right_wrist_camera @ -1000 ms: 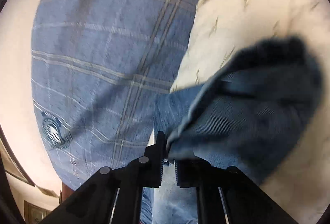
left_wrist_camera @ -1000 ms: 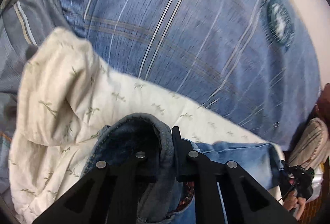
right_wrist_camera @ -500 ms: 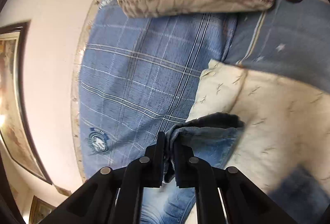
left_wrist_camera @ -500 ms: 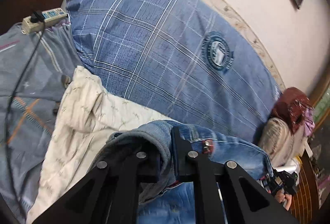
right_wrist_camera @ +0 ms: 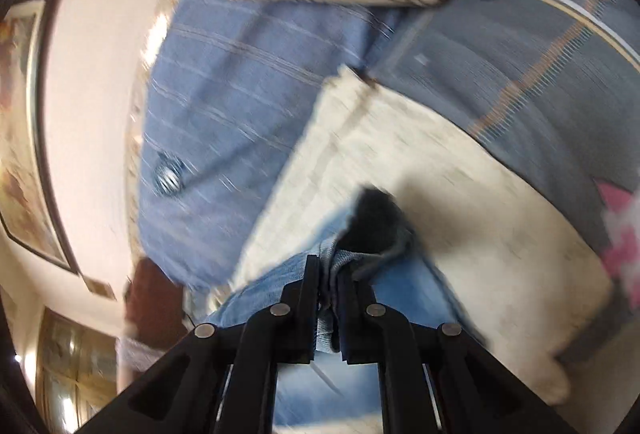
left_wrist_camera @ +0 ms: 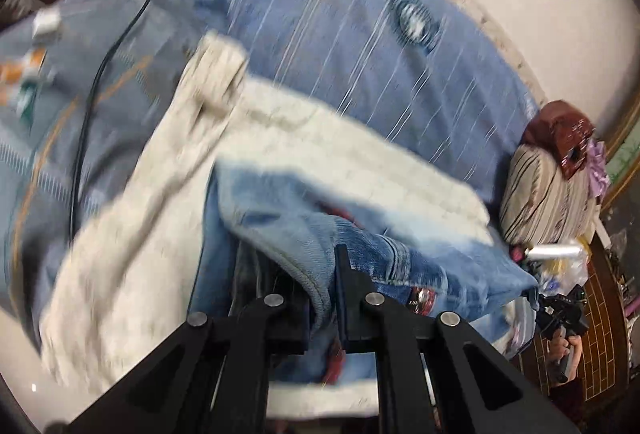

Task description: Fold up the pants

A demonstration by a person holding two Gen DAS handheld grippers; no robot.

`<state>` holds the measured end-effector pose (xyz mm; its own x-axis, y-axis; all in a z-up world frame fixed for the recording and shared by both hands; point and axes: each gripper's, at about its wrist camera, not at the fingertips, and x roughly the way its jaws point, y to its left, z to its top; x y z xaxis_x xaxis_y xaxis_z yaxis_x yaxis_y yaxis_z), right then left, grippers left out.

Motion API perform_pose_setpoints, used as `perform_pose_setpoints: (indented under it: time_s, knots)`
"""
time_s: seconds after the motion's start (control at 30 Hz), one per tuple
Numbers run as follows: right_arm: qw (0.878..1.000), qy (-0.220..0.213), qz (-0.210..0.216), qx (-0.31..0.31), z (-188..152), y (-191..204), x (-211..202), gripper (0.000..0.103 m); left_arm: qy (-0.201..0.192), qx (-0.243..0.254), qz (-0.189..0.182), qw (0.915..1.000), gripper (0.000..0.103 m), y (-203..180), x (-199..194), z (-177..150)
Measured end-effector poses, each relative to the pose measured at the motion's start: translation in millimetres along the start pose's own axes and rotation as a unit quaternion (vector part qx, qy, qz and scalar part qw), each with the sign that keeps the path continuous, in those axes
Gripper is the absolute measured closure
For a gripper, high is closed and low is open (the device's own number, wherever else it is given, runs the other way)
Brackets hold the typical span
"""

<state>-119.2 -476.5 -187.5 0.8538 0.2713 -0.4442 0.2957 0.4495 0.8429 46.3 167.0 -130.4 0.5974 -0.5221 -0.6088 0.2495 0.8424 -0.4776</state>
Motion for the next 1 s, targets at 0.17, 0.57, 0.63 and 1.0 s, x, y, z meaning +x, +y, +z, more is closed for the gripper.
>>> perform_pose_setpoints:
  time_s: [0.17,0.57,0.63,1.0]
  knots:
    - [0.994,0.083,-0.067,-0.006,-22.9,-35.0,0.9,0.091,0.044,-0.034,0.016,0.9983,0.086,20.9,7.1,-29.0]
    - [0.996,-0.014,-0.057,-0.061,8.0,-11.2,-42.6,0.016,0.050,0.017,0.081,0.9953,0.068,8.0,-32.7,-51.9]
    - [0.994,-0.027,-0.054,-0.092,13.6,9.5,-31.0,0.016,0.041,0.038,0.113,0.9921,0.068,2.7,-43.8,-53.4]
    - [0.970,0.072,-0.188,-0.135,18.5,27.1,84.5,0.082,-0.019,0.064,0.122,0.9903,0.068,-21.8,-50.6,-17.9]
